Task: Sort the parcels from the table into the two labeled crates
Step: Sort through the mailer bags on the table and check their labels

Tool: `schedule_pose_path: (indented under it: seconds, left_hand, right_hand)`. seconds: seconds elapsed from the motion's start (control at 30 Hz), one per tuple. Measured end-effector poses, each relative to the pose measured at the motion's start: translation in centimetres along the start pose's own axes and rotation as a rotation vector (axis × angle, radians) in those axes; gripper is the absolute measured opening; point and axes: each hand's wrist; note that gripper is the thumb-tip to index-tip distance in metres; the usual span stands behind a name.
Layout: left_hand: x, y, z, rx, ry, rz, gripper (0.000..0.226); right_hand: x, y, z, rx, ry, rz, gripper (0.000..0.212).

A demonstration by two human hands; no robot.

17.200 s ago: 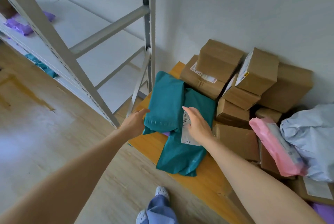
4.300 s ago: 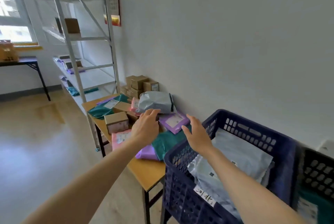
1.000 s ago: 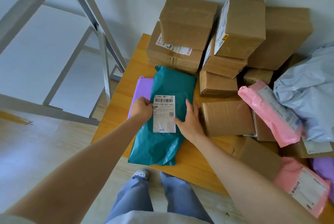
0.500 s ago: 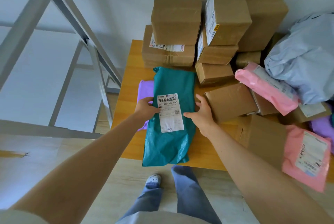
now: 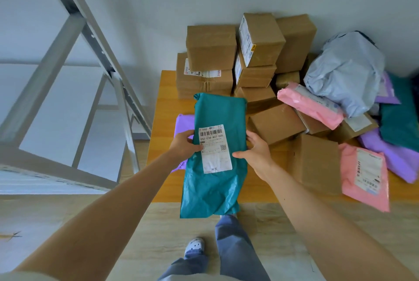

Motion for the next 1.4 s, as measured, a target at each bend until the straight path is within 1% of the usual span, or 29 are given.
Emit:
schedule_pose_path:
  seconds: [0.3,0.4,0.53,0.67,0.73,0.8,0.9,1.07,1.4]
  left_hand:
    - [-1.2,0.5,-0.8,-0.033,0.114,0.012,0.069]
    - [-1.9,0.0,-2.4,-0.016,0.181,0.004,0.072]
    - [-3.0,-1.4,-5.2,0.014,0.286,-0.049,0.07]
    - [-4.2,-3.3,-7.7,-0.018,0.363,-0.077,0.074]
    - [-4.9,-4.0,-8.7,-0.018,0.407,-0.092,0.072]
    - [-5.6,-4.6,-9.6,-0.023,0.443,-0.107,0.069]
    - [-6.6,-5.1,-11.2,-0.027,0.5,-0.136,0.072]
    - [-8.1,-4.8,-14.4,-0.019,0.632,-0.147,0.074]
    - [-10.4,-0.5,-20.0,0.005,0.819,-0.064,0.067]
  right_hand:
    - [-2.3,-1.4,1.7,0.019,-0.098,-0.031,0.085]
    - [-3.1,-2.0,3.2,0.039,-0.156,-0.073,0.084]
    - [-4.0,-2.2,5.6,0.049,-0.241,-0.116,0.082]
    - [-5.0,-2.3,8.1,0.058,-0.317,-0.13,0.077]
    - [-5.7,-2.3,9.2,0.064,-0.353,-0.135,0.076]
    - [-6.5,-2.3,10.3,0.065,-0.387,-0.144,0.077]
    - [-7.6,-2.7,12.0,0.084,-0.427,-0.165,0.083]
    - [-9.6,-4.6,14.4,0.103,-0.499,-0.266,0.087]
    - [-14.5,-10.2,15.9,0.107,-0.565,-0.463,0.09]
Point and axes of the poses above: each hand's wrist, its own x-axis towards the middle knuckle, its own y-axis out of the palm, z = x × y, and after that the axes turned 7 degrees about x, right-handed
